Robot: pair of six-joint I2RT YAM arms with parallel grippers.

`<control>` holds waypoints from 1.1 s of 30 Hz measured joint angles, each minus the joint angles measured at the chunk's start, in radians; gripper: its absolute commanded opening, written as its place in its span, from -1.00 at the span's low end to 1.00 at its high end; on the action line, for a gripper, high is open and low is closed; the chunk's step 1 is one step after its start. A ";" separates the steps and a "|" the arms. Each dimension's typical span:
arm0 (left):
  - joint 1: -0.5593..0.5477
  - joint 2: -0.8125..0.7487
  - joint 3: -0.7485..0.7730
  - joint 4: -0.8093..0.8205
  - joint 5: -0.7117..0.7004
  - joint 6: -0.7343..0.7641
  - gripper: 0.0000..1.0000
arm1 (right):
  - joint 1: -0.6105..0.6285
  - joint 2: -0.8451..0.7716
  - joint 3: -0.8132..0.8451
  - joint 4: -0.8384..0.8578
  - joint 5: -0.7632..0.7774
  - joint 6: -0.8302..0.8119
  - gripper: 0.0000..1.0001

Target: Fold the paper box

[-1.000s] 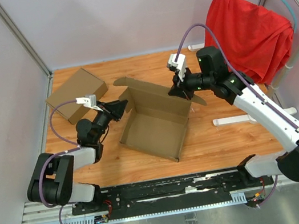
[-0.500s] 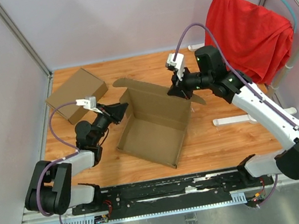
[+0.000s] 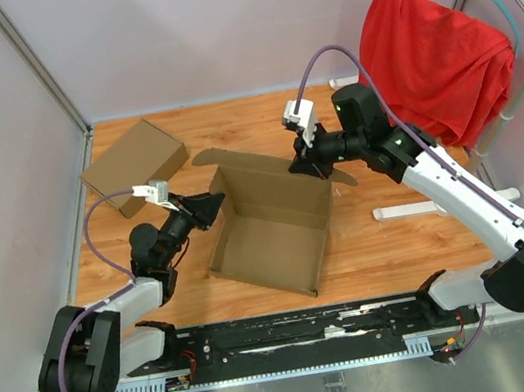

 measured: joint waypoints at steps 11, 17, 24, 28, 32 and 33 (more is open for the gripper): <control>-0.008 -0.180 -0.064 -0.168 0.000 0.023 -0.13 | 0.076 -0.020 -0.007 -0.024 0.062 -0.015 -0.96; -0.010 -0.320 -0.087 -0.293 -0.023 0.033 -0.07 | 0.122 -0.054 -0.045 -0.023 0.109 -0.015 -0.98; -0.012 -0.457 -0.109 -0.439 -0.063 0.043 -0.03 | 0.128 -0.052 -0.041 -0.014 0.181 -0.012 -0.98; -0.012 -0.532 -0.109 -0.522 -0.081 0.046 -0.02 | 0.128 -0.028 -0.021 -0.016 0.215 -0.012 -0.98; -0.012 -0.612 -0.110 -0.603 -0.109 0.049 0.02 | 0.128 -0.014 -0.018 -0.018 0.229 -0.012 -0.98; -0.012 -0.632 -0.114 -0.616 -0.120 0.050 0.02 | 0.128 -0.013 -0.018 -0.018 0.233 -0.012 -0.98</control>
